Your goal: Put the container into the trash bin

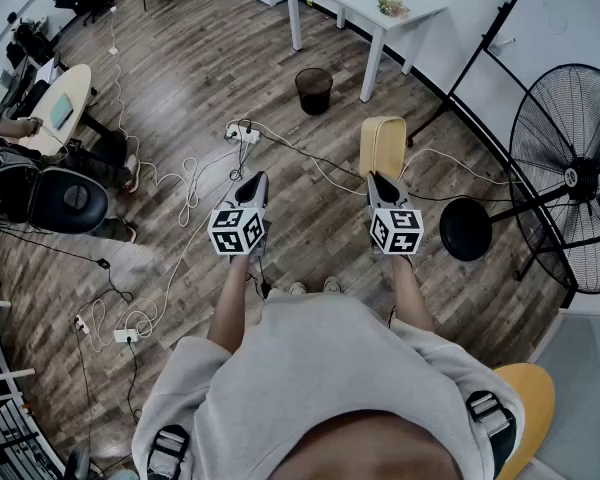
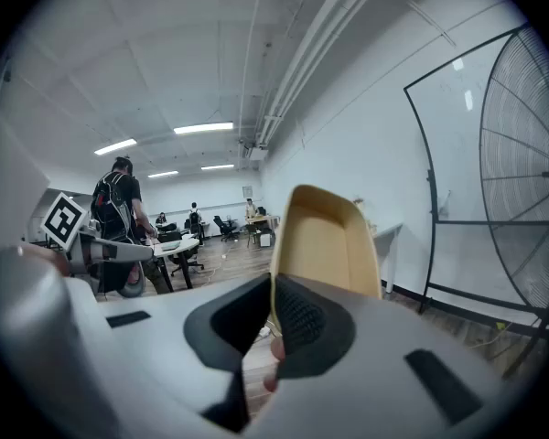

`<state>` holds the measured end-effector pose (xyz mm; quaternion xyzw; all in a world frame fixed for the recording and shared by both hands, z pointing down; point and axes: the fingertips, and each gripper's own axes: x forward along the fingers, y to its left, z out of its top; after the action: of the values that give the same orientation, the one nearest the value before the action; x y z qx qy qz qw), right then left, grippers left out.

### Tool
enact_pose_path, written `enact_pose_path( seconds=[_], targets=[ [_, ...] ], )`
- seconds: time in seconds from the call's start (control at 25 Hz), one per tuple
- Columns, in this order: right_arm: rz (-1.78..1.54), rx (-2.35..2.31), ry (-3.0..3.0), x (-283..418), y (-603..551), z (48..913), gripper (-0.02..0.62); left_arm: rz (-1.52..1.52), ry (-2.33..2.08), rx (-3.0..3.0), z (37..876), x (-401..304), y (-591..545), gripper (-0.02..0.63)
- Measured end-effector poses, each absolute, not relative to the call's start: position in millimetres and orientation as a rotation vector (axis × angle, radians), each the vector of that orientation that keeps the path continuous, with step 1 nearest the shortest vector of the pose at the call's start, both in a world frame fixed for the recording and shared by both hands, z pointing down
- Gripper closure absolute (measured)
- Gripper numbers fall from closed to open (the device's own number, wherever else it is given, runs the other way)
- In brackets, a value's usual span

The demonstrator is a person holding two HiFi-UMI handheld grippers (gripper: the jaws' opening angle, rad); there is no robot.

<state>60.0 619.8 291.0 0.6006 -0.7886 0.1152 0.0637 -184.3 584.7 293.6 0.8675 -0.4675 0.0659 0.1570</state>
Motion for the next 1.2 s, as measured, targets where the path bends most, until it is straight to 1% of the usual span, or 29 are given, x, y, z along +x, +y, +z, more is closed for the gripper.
enact_pose_path(
  seconds=[0.44,1.0,1.2],
  targets=[
    [0.375,1.814,-2.392,68,619,296,0.568,0.202,-1.353,2.464,297,-181,585,0.595],
    [0.357,1.755,-2.422,95,614,299,0.568,0.200,-1.386,2.445,300,-148,586,0.595],
    [0.368,1.737,-2.422,96,607,304,0.568,0.204,-1.395,2.425,307,-147,582,0.595]
  ],
)
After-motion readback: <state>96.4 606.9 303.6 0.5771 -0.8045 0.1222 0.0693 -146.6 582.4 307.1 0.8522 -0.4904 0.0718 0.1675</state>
